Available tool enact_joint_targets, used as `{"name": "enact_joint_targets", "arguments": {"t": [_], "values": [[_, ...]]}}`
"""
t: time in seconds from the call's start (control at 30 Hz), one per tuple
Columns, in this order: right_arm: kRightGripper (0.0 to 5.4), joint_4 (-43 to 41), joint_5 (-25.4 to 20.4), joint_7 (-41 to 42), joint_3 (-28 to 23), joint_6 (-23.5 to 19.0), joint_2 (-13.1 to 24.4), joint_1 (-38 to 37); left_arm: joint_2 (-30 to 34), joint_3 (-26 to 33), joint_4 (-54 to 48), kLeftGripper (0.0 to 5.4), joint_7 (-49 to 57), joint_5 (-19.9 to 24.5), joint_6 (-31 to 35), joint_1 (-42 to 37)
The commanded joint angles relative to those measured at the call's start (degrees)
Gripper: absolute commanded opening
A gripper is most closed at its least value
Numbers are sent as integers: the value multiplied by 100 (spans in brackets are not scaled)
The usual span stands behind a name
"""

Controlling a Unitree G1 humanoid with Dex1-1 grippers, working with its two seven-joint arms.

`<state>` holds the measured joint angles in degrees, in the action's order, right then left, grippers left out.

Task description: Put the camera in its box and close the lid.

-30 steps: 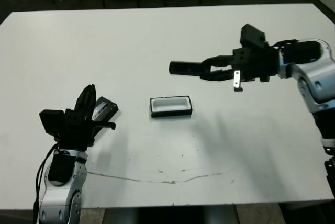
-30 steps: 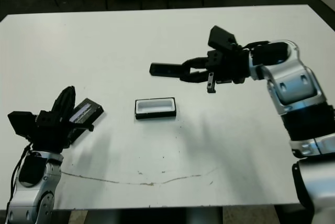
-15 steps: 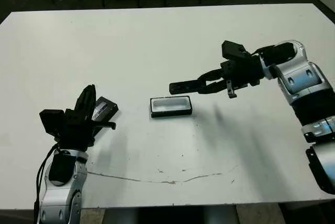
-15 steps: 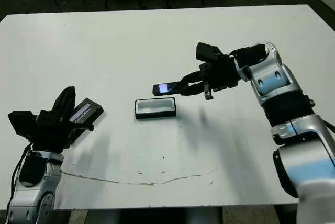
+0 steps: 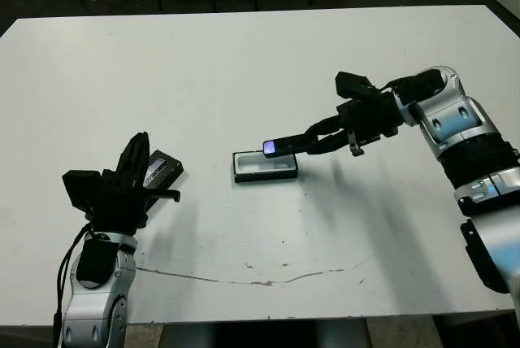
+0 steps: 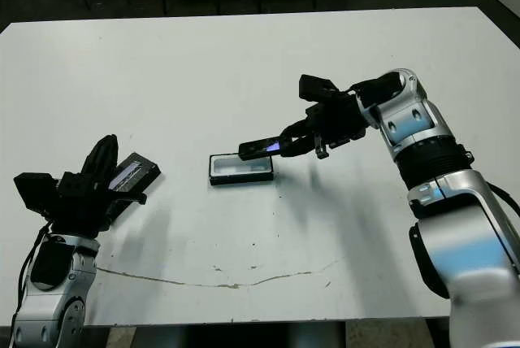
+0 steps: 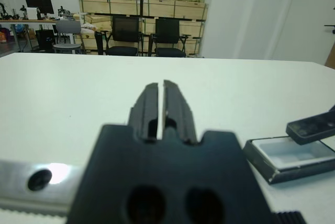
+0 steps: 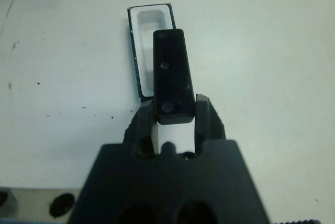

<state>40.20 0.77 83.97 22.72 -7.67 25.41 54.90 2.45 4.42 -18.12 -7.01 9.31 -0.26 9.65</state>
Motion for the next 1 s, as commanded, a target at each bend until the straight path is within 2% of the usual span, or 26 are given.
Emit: {"name": "enact_joint_targets", "arguments": {"t": [0.03,0.2,0.5,0.67,0.83,1.0], "values": [[40,80,91,132,37,2,-44,97,18,13,109,0,3,32,87,38],[40,109,144,239,38,147,-72,88,17,4,100,0,31,-4,84,52],[40,211,184,302,34,97,-142,81,39,5,109,0,-9,19,98,65],[40,291,305,208,56,208,-180,68,34,7,143,0,-13,5,38,60],[40,271,447,146,92,597,-178,13,19,-15,73,0,18,14,158,86],[40,195,608,49,177,680,-185,15,-7,-16,125,0,10,17,81,79]]}}
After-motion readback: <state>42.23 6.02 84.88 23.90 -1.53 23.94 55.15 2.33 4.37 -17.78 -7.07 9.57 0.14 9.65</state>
